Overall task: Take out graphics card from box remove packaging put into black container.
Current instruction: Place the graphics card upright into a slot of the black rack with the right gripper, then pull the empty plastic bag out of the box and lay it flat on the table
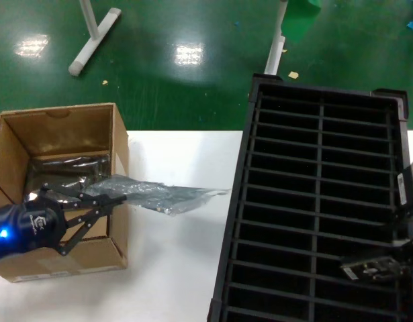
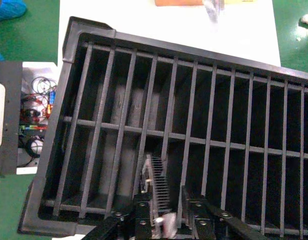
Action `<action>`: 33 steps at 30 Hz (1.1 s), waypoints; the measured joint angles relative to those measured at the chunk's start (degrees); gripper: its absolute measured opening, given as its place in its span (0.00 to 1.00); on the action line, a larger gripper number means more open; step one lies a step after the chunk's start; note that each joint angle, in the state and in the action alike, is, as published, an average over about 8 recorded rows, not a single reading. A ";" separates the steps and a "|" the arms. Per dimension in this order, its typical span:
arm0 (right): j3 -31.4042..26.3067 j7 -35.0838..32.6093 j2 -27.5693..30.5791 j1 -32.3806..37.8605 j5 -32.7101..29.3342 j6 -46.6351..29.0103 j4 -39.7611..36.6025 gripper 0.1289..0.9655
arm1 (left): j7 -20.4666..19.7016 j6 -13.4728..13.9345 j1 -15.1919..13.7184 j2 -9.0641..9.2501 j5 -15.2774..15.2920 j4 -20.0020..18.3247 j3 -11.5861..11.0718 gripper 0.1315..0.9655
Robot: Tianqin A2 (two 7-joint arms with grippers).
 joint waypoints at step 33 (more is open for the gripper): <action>15.92 -5.21 -2.48 -21.03 -9.89 16.34 -3.30 0.78 | -1.20 0.00 -0.90 0.43 0.00 -0.90 0.78 0.01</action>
